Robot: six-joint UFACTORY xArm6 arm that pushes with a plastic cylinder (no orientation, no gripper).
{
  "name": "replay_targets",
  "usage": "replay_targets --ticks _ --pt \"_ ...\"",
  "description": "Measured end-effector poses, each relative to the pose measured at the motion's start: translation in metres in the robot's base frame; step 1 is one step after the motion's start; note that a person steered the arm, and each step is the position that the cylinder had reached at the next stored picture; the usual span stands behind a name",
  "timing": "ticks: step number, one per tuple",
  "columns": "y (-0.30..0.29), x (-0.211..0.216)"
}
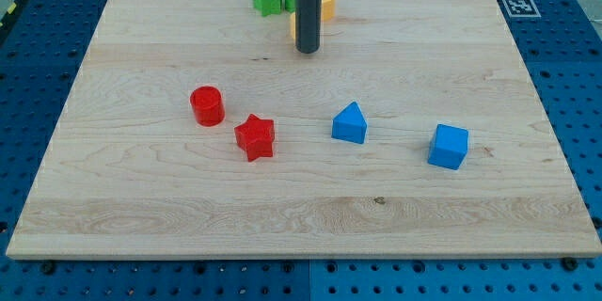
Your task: Move both the blue blocks horizontal to each other
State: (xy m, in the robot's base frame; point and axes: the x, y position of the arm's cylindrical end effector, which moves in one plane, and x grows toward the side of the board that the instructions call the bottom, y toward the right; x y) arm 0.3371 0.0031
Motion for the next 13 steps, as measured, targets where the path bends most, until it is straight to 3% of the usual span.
replay_targets --ticks 2,3,4,5,13 --pt "0.000 -0.026" --pt "0.000 -0.003" --pt "0.010 0.067" --pt "0.014 0.082" --pt "0.014 0.090"
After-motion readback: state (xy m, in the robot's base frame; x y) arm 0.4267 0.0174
